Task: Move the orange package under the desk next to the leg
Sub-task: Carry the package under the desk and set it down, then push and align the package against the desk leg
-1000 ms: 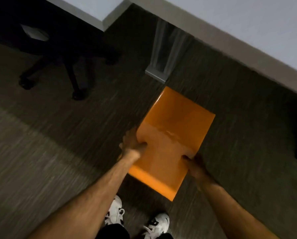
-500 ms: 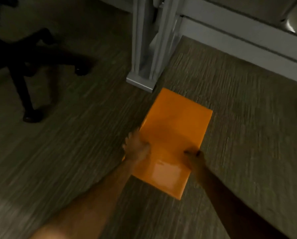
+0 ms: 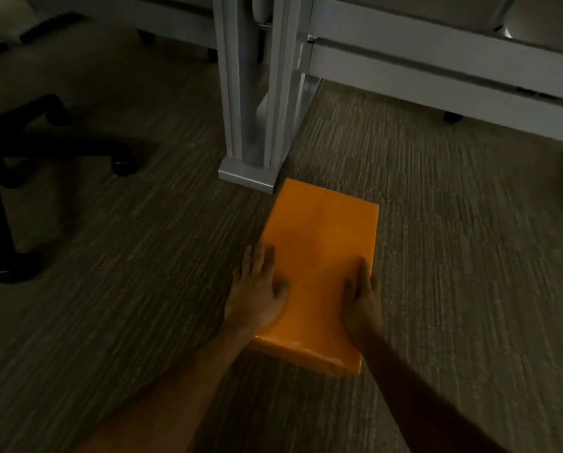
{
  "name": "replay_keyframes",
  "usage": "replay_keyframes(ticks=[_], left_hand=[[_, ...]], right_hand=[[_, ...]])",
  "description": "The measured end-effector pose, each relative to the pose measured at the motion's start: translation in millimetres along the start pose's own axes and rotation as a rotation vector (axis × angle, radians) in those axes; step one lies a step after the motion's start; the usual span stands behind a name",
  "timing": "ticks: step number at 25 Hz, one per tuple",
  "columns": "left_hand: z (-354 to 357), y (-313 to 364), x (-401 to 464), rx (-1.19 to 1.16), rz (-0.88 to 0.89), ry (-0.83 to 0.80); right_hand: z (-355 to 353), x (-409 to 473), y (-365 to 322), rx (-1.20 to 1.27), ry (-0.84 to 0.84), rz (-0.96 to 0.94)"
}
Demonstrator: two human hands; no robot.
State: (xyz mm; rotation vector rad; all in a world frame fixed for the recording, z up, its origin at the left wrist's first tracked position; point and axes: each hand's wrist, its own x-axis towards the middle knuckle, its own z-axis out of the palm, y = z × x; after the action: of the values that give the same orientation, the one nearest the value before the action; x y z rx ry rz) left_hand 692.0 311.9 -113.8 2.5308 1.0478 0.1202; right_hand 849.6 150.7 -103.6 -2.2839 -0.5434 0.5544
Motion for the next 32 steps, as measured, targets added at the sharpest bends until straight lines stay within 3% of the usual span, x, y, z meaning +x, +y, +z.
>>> replay_keyframes(ticks=[4, 7, 10, 23, 32], left_hand=[[-10, -2, -11, 0.107, 0.219, -0.124], [-18, -7, -25, 0.208, 0.406, -0.242], [-24, -14, -40, 0.263, 0.51, -0.249], [-11, -14, -40, 0.279, 0.498, -0.162], [-6, -7, 28, 0.269, 0.519, -0.12]], right_hand=[[1, -21, -7, -0.405, -0.043, -0.165], [0, -46, 2, -0.502, -0.172, -0.22], [3, -81, 14, -0.657, -0.215, -0.295], [11, -88, 26, -0.678, -0.194, -0.353], [5, -22, 16, -0.648, -0.137, -0.412]])
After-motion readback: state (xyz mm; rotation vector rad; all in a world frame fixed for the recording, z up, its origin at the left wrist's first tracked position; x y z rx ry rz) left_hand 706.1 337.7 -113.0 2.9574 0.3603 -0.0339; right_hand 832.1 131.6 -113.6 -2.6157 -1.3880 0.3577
